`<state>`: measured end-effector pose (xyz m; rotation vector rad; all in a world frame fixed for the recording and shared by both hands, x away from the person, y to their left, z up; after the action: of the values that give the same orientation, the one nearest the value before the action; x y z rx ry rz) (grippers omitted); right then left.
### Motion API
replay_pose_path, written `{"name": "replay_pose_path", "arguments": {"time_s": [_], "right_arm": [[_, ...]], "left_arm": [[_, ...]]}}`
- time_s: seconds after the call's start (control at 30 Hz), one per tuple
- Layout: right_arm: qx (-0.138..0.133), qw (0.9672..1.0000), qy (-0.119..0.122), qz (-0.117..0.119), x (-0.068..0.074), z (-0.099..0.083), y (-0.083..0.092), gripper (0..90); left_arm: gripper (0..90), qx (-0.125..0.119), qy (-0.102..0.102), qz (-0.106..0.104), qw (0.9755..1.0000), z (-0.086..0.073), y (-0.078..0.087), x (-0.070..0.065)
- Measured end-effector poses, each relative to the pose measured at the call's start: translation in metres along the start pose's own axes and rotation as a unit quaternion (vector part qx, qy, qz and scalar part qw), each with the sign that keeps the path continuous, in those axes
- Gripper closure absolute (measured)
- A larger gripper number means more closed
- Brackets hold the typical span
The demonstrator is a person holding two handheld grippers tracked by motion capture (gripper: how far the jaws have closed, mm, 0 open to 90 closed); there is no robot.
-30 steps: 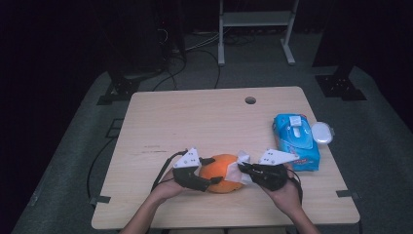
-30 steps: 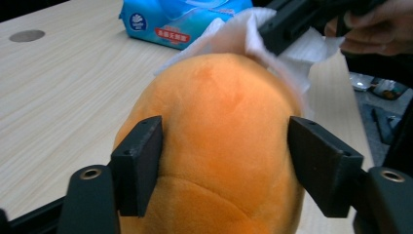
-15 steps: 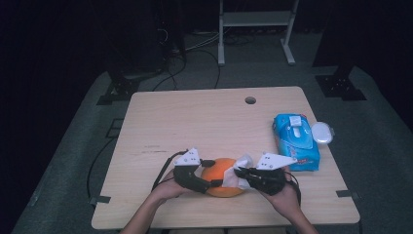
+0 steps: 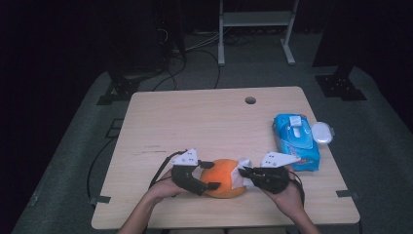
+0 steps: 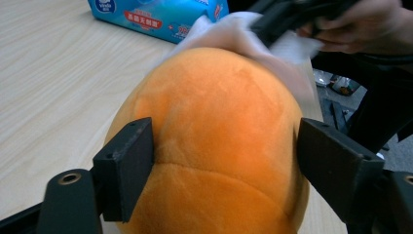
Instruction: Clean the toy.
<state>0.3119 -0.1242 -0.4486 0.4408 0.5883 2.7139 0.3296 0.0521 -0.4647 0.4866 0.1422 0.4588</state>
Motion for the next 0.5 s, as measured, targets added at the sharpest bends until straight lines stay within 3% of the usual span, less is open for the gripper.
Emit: {"name": "replay_pose_path", "arguments": {"time_s": [0.1, 0.2, 0.3, 0.5], "right_arm": [[0.009, 0.9998, 0.018, 0.008, 0.009, 0.002, -0.006, 85.1], [0.016, 0.9997, 0.016, 0.011, 0.008, -0.002, -0.009, 85.3], [0.021, 0.9998, 0.003, 0.005, 0.002, -0.005, -0.007, 85.8], [0.034, 0.999, -0.023, -0.019, -0.012, -0.013, -0.003, 86.1]], "left_arm": [[13.4, -0.01, 0.001, 0.012, 0.9999, 0.004, -0.003, 0.0], [14.5, -0.009, -0.003, 0.015, 0.9998, 0.004, -0.005, -0.001], [21.2, 0.001, -0.002, 0.016, 0.9999, 0.002, -0.005, -0.001], [22.2, 0.013, -0.015, -0.009, 0.9998, -0.001, 0.0, -0.005]]}}
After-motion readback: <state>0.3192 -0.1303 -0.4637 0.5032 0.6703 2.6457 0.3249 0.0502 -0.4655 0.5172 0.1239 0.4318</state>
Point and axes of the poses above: each handheld gripper's, and its own axes: y roughly backward along the jaws, z roughly out of its top, x roughly to its left, the point moved 7 cm from there along -y, roughly forward along the jaws, and after that the axes turned 15 degrees about z, right-handed, at the moved point
